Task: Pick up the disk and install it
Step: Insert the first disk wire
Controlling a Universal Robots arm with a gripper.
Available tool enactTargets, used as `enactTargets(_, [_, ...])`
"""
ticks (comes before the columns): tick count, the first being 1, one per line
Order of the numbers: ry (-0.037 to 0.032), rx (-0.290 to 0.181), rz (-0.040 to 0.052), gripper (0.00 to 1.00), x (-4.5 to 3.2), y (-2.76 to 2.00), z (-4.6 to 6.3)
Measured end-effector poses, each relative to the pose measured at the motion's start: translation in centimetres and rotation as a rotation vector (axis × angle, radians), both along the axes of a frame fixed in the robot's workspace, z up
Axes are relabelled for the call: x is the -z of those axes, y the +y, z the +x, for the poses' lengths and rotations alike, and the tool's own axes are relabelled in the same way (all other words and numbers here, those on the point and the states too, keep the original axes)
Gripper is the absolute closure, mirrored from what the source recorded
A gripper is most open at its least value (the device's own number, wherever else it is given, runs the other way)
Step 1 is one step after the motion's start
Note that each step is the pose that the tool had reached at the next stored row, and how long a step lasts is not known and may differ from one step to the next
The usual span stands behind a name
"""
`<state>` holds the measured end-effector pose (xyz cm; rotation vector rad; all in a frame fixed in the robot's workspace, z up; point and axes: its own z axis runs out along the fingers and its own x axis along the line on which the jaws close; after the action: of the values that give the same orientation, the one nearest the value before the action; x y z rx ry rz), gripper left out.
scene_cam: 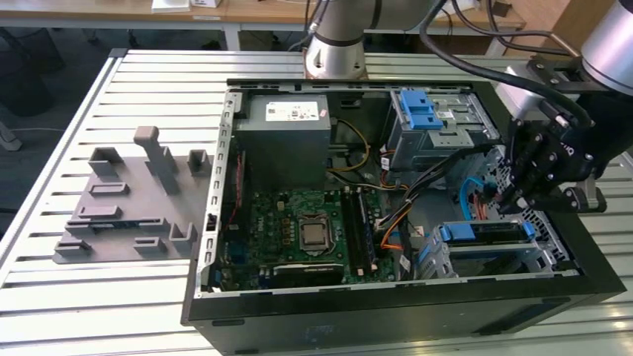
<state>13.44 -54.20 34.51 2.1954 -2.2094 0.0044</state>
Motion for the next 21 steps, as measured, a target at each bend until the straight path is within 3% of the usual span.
enactTargets(5, [-0.0079, -0.002, 0.0001, 0.83, 0.16, -0.75, -0.3])
enactTargets(14, [-0.0233, -0.001, 0.0004, 0.83, 0.92, -0.98, -0.7])
enactTargets(21, [-0.0245, 0.004, 0.0004, 0.83, 1.11, -1.06, -0.7])
